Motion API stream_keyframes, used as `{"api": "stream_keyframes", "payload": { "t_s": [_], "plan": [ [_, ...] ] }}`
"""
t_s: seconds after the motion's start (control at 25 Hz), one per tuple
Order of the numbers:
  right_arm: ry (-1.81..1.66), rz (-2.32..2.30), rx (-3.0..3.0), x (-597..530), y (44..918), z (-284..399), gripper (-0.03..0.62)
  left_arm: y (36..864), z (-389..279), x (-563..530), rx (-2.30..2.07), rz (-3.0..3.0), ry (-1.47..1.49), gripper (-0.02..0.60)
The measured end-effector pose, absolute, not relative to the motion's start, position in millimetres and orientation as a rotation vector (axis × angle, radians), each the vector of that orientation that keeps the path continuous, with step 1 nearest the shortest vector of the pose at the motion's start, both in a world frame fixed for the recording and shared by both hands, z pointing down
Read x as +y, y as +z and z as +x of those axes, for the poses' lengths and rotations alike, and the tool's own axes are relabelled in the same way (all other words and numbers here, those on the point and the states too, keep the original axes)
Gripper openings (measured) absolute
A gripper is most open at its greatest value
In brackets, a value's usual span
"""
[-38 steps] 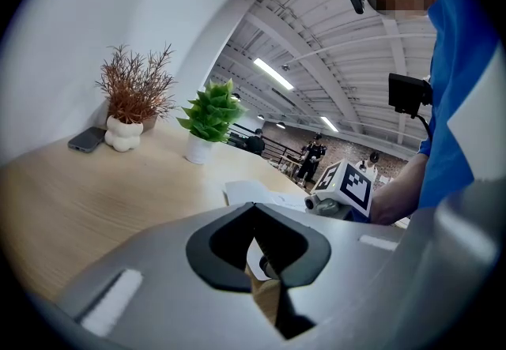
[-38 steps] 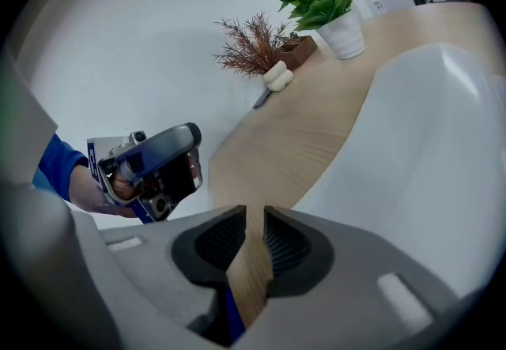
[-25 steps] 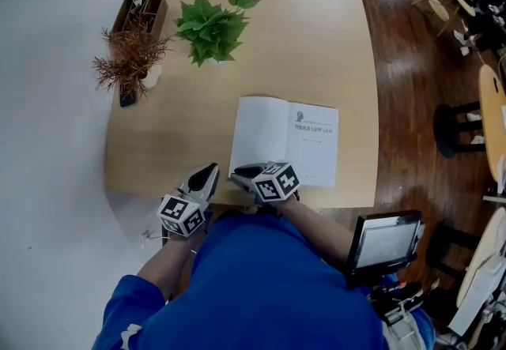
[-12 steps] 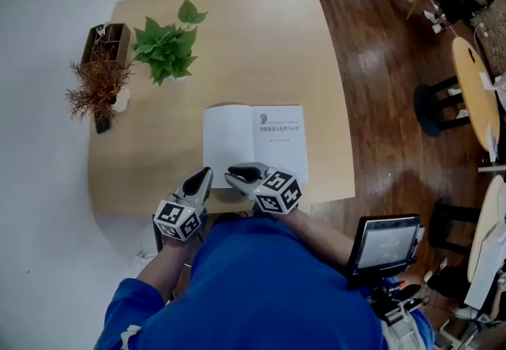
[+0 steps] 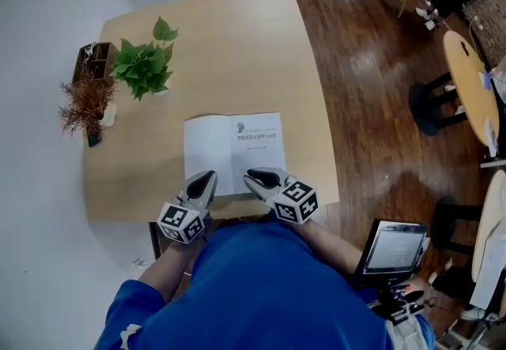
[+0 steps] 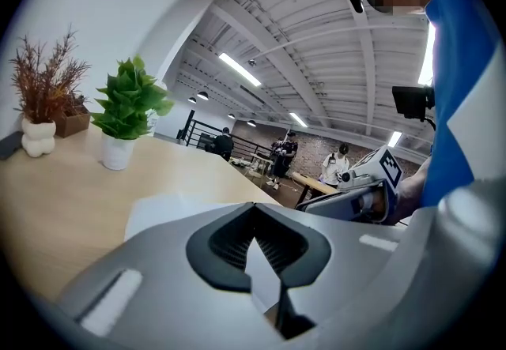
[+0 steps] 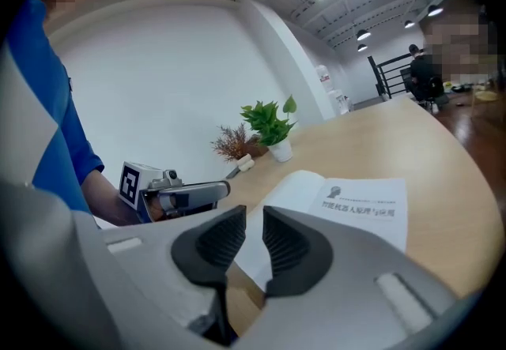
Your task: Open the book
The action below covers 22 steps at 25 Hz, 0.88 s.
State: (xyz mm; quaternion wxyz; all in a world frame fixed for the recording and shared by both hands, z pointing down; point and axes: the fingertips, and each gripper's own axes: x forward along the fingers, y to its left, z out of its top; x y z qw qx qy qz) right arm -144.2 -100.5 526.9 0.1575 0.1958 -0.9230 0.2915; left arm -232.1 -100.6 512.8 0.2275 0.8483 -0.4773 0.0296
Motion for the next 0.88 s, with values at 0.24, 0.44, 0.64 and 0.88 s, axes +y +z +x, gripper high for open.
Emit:
{"api": "stream_keyframes", "payload": {
  "t_s": [0.24, 0.44, 0.64, 0.88],
  "plan": [
    [0.819, 0.663, -2.643, -109, 526, -99, 0.060, 510, -206, -98, -1.323, 2.330, 0.102, 0.006],
    [0.762, 0.726, -2.671, -108, 516, -73, 0.060, 503, -187, -92, -1.331, 2.355, 0.109, 0.006],
    [0.686, 0.767, -2.716, -101, 500, -55, 0.060, 490, -169, -84, -1.345, 2.391, 0.121, 0.006],
    [0.602, 0.726, -2.744, -83, 492, -38, 0.058, 474, -140, -65, -1.425, 2.361, 0.074, 0.006]
  ]
}}
